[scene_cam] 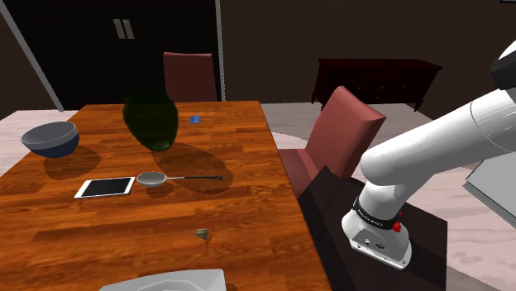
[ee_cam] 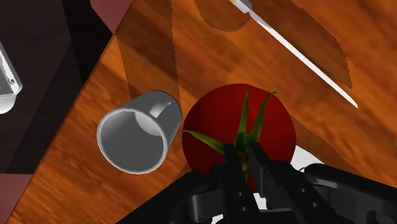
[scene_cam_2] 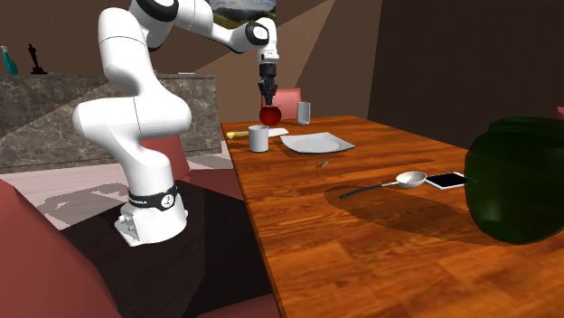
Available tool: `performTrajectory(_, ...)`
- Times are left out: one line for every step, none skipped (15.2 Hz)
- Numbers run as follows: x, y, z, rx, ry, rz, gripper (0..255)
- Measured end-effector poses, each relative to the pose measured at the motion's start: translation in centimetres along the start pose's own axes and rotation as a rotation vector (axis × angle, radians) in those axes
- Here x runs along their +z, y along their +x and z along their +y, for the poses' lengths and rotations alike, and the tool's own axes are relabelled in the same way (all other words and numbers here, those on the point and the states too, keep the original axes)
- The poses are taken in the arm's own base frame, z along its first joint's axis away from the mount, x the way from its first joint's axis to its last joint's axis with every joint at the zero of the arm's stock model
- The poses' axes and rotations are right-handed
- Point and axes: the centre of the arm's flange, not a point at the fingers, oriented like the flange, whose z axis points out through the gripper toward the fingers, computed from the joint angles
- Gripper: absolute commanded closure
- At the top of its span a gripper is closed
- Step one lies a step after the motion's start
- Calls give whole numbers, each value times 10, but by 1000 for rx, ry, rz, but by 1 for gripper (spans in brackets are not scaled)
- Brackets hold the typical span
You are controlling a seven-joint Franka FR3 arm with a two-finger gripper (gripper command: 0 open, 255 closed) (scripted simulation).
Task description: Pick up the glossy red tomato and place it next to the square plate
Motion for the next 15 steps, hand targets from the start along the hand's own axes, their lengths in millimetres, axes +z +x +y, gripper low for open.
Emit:
performTrajectory(6,0,-1,0,0,0,255)
performTrajectory(12,0,-2,0,0,0,255)
performTrajectory(17,-1,-3,0,0,0,255)
performTrajectory(22,-1,-4,0,0,0,255)
performTrajectory(28,-1,-4,0,0,0,255)
performTrajectory(32,-2,-5,0,0,0,255)
performTrajectory(38,-2,-5,0,0,0,255)
performTrajectory(44,-3,-5,0,0,0,255)
performTrajectory(48,-4,-6,0,0,0,255)
performTrajectory(52,-4,-7,0,0,0,255)
performTrajectory(58,-5,-8,0,0,0,255)
performTrajectory(64,-6,-9,0,0,0,255)
performTrajectory(70,-7,-10,0,0,0,255)
performTrajectory(73,-7,-11,0,0,0,255)
performTrajectory(75,-7,-11,0,0,0,255)
